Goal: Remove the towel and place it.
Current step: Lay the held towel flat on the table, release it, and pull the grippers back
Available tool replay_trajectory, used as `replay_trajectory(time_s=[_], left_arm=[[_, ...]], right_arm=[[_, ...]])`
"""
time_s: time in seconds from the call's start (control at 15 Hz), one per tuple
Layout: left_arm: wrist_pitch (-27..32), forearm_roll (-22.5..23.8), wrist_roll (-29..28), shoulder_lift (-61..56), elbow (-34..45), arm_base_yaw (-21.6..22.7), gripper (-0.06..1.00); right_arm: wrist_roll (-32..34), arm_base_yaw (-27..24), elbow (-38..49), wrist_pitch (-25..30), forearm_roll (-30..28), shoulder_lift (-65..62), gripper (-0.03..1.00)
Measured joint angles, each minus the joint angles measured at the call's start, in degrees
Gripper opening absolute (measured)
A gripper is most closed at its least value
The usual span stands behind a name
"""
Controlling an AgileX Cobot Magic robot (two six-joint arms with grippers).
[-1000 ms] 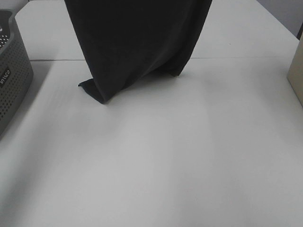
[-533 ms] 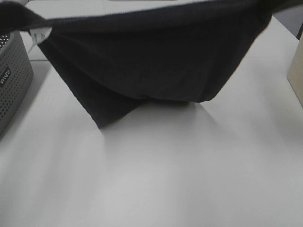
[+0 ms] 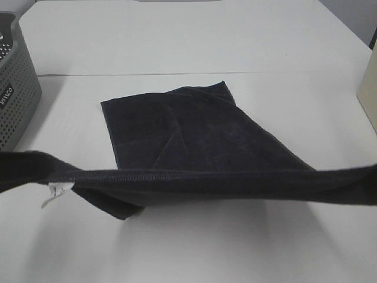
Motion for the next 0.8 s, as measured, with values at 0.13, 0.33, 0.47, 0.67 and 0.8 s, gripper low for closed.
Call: replay_trajectory(time_s=[0.13,0.33,0.47,0.67,0.8], left_arm=[[0.5,0.4,-7.0,0.0,3.2,0.1,0.0],[1.4,0.3,-17.4,0.0,9.5,0.2,0.0],[1.4,0.3,-20.4,0.0,12.8,-0.3,0.0],[3.5,0.3,-21.9,0.0,15.9,-5.8,0.0],[4.4,0.6,-22.5,0.0,17.2,-8.1,0.0]], right_arm=[[-2.4,-0.2,1.4,6.1,0.3,-0.1,0.01],[-7.4,-0.5,1.4,12.1,2.2,-0.1,0.01],[-11.7,-0.7,1.5,12.8,3.7,-0.1,0.01],[-13.6,-0.9,3.8,13.0,4.1,-0.2,0.01],[-10.4,-1.0,8.1,13.2,3.3,-0.3,0.01]])
